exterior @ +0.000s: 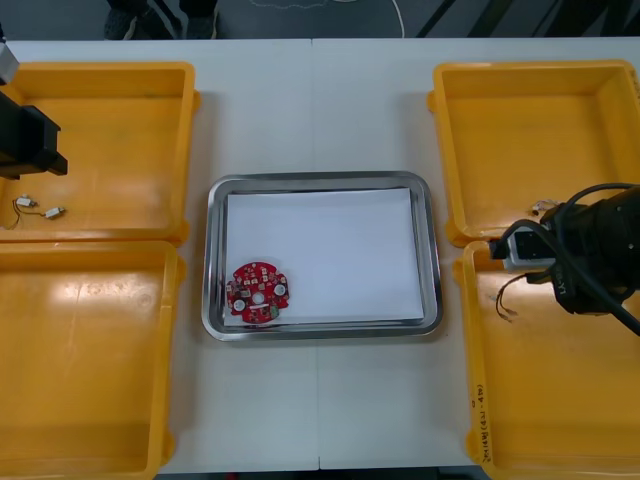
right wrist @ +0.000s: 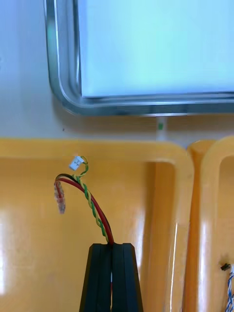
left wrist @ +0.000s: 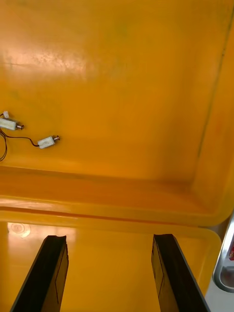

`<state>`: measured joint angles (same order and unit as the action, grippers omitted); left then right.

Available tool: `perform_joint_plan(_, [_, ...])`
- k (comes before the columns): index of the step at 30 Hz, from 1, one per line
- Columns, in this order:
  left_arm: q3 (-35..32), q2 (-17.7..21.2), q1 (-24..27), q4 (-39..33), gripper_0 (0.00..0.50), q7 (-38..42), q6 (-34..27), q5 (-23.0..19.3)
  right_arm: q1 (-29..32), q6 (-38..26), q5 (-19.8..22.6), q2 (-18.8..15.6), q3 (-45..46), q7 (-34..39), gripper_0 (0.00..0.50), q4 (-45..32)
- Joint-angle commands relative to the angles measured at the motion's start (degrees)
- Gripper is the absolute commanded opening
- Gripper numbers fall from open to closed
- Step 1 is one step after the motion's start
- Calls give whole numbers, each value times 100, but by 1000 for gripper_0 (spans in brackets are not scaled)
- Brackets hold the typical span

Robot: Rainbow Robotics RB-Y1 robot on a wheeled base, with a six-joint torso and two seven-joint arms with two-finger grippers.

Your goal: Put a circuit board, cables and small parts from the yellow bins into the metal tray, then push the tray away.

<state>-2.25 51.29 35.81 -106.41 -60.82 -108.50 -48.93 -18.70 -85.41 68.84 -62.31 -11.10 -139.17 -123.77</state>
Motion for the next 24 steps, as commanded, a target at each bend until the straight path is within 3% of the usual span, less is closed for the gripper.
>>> perform_joint_plan(1, [-153,276,260,297,500,-326,224,156,-609,-11,-117,105,-507,865,0,-349])
perform_joint_plan(10, [-153,276,550,1290,500,-1020,549,297,-1444,-2,-284,237,-1430,2104,0,-587])
perform_joint_plan(24, [-127,276,629,2424,500,-1714,1279,622,-2639,-169,-776,1019,-2537,3229,0,-341])
